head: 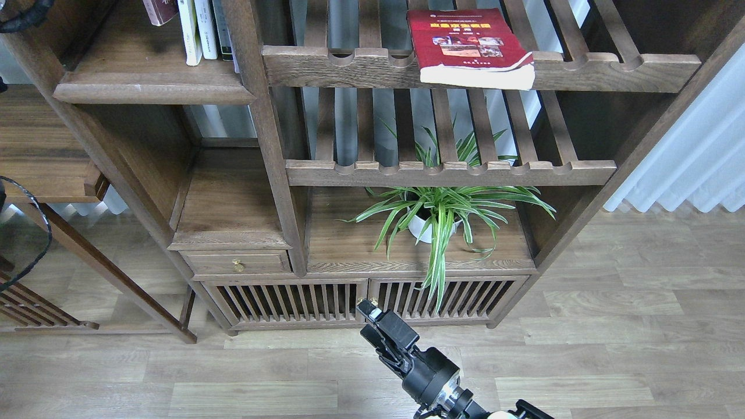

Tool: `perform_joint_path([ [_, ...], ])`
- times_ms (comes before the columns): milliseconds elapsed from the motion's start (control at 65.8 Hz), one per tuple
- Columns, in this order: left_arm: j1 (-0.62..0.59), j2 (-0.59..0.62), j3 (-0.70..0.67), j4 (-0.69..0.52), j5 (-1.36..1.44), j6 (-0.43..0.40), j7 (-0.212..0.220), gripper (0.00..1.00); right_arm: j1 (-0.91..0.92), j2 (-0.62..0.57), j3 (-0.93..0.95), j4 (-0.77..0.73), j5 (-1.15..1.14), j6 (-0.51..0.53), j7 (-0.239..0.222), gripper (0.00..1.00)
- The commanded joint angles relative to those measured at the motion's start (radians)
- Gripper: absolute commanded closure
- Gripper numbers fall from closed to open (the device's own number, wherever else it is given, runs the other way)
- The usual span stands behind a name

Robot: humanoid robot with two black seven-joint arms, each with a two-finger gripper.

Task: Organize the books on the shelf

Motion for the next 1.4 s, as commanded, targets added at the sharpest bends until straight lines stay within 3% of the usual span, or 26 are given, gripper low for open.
perform_joint_path([
  [0, 0.000, 0.000, 0.000, 0.000, 0.001, 0.000, 0.000, 0.92, 0.000, 0.000, 0.000, 0.001, 0.000, 0.000, 0.000, 0.01],
  [426, -0.001, 0.001, 0.018, 0.001, 0.001, 0.000, 0.006, 0.81, -0.003, 0.000, 0.000, 0.004, 0.000, 0.000, 0.003, 0.01],
  [608, -0.003, 0.001, 0.015, 0.001, 0.001, 0.000, 0.006, 0.67, -0.003, 0.000, -0.002, 0.004, 0.000, 0.000, 0.001, 0.01],
  [791, -0.003, 0.001, 0.014, 0.001, 0.001, 0.000, 0.006, 0.60, -0.003, 0.000, -0.003, 0.004, 0.000, 0.000, 0.001, 0.01],
  [1383, -0.026, -0.002, 0.012, -0.034, -0.009, 0.000, 0.008, 0.54, -0.004, 0.000, 0.000, 0.003, -0.002, 0.000, 0.001, 0.01],
])
